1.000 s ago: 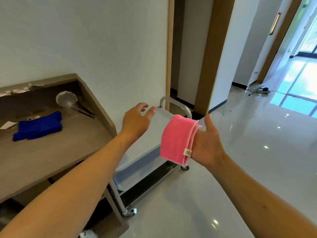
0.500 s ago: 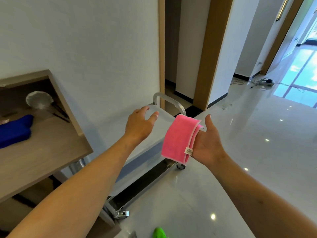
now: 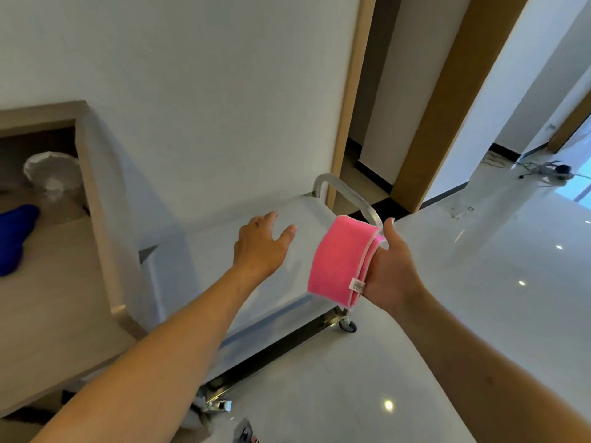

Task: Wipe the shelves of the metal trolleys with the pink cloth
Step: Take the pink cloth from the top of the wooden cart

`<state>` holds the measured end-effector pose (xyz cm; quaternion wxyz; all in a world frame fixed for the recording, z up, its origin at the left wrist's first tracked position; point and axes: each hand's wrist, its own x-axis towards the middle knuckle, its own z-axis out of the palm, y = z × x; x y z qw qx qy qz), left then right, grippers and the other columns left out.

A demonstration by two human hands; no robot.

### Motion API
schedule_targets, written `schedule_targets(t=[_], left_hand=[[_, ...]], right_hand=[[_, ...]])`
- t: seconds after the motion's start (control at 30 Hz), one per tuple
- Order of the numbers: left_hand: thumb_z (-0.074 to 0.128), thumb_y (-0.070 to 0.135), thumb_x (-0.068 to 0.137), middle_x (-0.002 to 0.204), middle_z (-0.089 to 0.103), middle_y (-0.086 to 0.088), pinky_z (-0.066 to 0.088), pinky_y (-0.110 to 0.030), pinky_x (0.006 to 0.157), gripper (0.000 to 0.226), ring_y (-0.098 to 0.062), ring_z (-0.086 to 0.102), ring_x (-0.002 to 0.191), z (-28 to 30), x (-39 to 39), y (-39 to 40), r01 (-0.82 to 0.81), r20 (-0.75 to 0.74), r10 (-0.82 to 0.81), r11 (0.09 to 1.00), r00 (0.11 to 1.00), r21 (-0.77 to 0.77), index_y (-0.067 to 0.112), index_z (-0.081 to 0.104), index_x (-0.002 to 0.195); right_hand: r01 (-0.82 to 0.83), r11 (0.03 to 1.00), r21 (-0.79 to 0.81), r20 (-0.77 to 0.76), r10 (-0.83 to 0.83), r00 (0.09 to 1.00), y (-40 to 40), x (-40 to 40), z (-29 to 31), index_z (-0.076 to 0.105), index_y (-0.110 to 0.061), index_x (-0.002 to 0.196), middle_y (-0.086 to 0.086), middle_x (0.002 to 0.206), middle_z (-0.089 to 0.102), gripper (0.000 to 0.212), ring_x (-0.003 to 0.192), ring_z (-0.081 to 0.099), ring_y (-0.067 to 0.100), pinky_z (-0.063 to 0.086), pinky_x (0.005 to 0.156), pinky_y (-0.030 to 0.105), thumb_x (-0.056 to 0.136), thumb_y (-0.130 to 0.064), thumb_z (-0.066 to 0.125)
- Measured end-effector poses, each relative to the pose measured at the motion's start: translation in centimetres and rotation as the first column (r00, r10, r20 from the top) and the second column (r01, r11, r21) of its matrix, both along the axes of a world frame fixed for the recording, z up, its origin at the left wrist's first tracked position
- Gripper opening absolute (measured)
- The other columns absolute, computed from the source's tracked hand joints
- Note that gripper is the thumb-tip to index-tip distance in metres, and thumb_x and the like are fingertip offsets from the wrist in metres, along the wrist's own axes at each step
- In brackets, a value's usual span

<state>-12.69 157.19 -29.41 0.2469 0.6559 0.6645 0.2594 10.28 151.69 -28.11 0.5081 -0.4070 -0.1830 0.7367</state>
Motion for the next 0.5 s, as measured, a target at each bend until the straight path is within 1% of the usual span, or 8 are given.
schedule_targets(t=[0.07,0.17,0.3,0.4,0.5], left_hand=[[0.042,0.064,0.097,0.158,0.035,-0.005,0.036,-0.049,0.114,0.066,-0.028,0.032,0.145,-0.9,-0.9,1.1,-0.037,-0.01,0.036,0.999,0.999,-0.025,0.029,0.035,0.152],[0.041,0.066,0.097,0.16,0.032,-0.003,0.033,-0.049,0.116,0.067,-0.027,0.027,0.146,-2.1,-1.9,2.5,-0.094,-0.015,0.093,0.994,0.996,-0.051,0.03,0.033,0.153],[0.04,0.065,0.097,0.161,0.031,-0.003,0.032,-0.05,0.116,0.068,-0.027,0.026,0.147,-3.5,-2.6,4.1,-0.176,-0.069,0.172,0.983,0.983,-0.05,0.03,0.032,0.154],[0.04,0.065,0.097,0.161,0.031,-0.003,0.03,-0.047,0.116,0.067,-0.028,0.026,0.147,-4.8,-3.2,5.0,-0.271,-0.102,0.264,0.961,0.959,-0.054,0.03,0.033,0.154],[0.04,0.065,0.097,0.161,0.032,-0.003,0.032,-0.048,0.116,0.067,-0.028,0.027,0.146,-6.4,-4.0,4.9,-0.379,-0.101,0.371,0.922,0.923,-0.079,0.03,0.033,0.154]], right_hand=[[-0.03,1.0,-0.005,-0.006,0.03,1.0,1.9,-0.4,-0.6,0.058,-0.018,0.137,0.017,0.129,0.069,0.085,0.116,0.067,0.04,0.06,0.081,0.054,0.092,-0.083,0.026],[-0.1,0.995,-0.022,-0.009,0.099,0.995,4.7,-0.9,-1.6,0.056,-0.017,0.14,0.019,0.133,0.066,0.089,0.119,0.066,0.042,0.059,0.085,0.055,0.087,-0.084,0.033],[-0.187,0.98,-0.07,-0.031,0.185,0.982,9.1,-1.6,-3.4,0.058,-0.016,0.141,0.021,0.136,0.064,0.088,0.121,0.064,0.042,0.057,0.089,0.057,0.09,-0.084,0.035],[-0.266,0.956,-0.123,-0.045,0.262,0.964,12.5,-2.5,-4.9,0.06,-0.014,0.14,0.022,0.136,0.064,0.089,0.121,0.064,0.043,0.056,0.091,0.06,0.088,-0.083,0.04],[-0.348,0.918,-0.189,-0.044,0.346,0.937,15.6,-3.3,-6.7,0.059,-0.013,0.14,0.022,0.134,0.065,0.089,0.12,0.064,0.044,0.052,0.098,0.061,0.086,-0.081,0.044]])
